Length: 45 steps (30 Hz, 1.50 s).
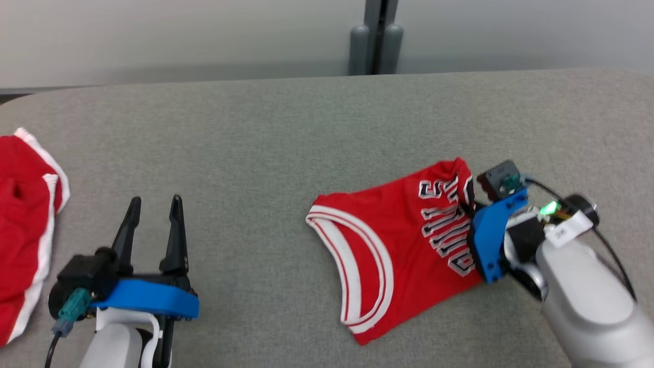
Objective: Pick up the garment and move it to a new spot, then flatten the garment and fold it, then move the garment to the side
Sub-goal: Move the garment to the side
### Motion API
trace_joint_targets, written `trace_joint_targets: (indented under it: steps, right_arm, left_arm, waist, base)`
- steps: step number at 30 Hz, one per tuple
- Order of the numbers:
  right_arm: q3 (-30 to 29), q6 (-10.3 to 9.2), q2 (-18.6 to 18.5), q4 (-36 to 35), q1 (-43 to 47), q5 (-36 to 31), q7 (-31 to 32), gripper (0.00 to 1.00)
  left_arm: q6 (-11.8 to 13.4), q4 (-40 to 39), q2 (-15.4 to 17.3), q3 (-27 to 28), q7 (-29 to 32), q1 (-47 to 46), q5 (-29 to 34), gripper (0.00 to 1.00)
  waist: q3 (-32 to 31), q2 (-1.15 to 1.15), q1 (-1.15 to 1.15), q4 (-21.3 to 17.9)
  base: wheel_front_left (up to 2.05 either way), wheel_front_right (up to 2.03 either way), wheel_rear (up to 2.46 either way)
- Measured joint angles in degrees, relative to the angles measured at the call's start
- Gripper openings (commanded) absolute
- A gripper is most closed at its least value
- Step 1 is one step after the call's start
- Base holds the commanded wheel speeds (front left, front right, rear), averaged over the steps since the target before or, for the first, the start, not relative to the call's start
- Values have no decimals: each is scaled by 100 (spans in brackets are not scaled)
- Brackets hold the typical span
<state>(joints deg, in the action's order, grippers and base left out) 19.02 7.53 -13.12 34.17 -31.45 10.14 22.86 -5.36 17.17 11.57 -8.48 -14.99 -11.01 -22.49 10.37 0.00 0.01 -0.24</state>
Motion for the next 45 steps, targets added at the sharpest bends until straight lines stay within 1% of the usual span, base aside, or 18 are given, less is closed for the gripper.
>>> trace_joint_targets:
  steps: [4, 7, 12, 14, 18, 21, 25, 28, 32, 35, 39, 40, 41, 45]
  right_arm:
    - [517, 0, -572, -361, -633, 77, 59, 0]
    - [750, 1, -1071, -583, -1026, 212, 178, 0]
    - [615, 0, -1829, -773, -1372, 312, 116, 0]
    - [522, 0, -2026, -777, -1385, 302, 36, 0]
    - [215, 1, -2303, -719, -1390, 183, -191, 0]
    - [-112, 0, -2439, -621, -1429, -12, -434, 0]
    - [-400, 1, -2538, -497, -1546, -364, -714, 0]
    - [-654, 1, -2566, -388, -1632, -638, -991, 0]
    - [-834, 1, -2677, -90, -1747, -932, -1356, 0]
    - [-1080, 1, -2608, 89, -1769, -1074, -1477, 0]
    - [-1374, 1, -2418, 191, -1769, -1328, -1586, 0]
    - [-1434, 1, -2390, 204, -1767, -1408, -1599, 40]
    - [-1503, 1, -2365, 218, -1763, -1475, -1648, 100]
    - [-1667, 1, -2263, 220, -1747, -1675, -1801, 100]
  left_arm:
    - [-1, -222, 3, 59, -1, -117, 91, 100]
    - [-21, -345, 3, 59, 1, -240, 132, 100]
    - [-34, -588, 46, 23, 0, -558, 258, 100]
    - [-55, -636, 81, 16, 0, -666, 286, 100]
    - [-66, -826, 143, -52, 25, -832, 326, 100]
    - [-56, -1024, 256, -79, 120, -914, 390, 100]
    - [-20, -1316, 386, -69, 287, -976, 435, 100]
    - [-3, -1535, 467, -66, 388, -1060, 452, 100]
    - [3, -1779, 516, -83, 486, -1093, 476, 100]
    - [36, -1907, 579, -66, 548, -1087, 478, 100]
    - [79, -1991, 637, -15, 593, -1022, 474, 100]
    - [82, -2004, 642, -9, 609, -1017, 453, 100]
    - [87, -2014, 641, -1, 609, -1016, 432, 100]
    - [96, -2022, 635, 3, 603, -976, 376, 100]
  waist:
    - [311, 0, 0, -313]
    - [576, 0, 0, -546]
    - [1003, 0, 1, -871]
    - [1152, 0, 1, -987]
    - [1401, 0, 0, -1178]
    - [1584, 0, 0, -1303]
    - [1816, 0, 0, -1414]
    - [1960, 0, 0, -1437]
    - [2098, 0, 0, -1403]
    - [2179, 0, 0, -1378]
    - [2221, 0, -1, -1363]
    - [2223, 0, -1, -1356]
    - [2221, 0, -1, -1348]
    - [2160, 0, -1, -1312]
  base:
    - [0, 0, 0]
    - [0, 0, 0]
    - [0, 0, 0]
    - [0, 0, 0]
    - [0, 0, 0]
    - [0, 0, 0]
    - [0, 0, 0]
    - [0, 0, 0]
    - [0, 0, 0]
    - [0, 0, 0]
    - [0, 0, 0]
    - [0, 0, 0]
    - [0, 0, 0]
    - [0, 0, 0]
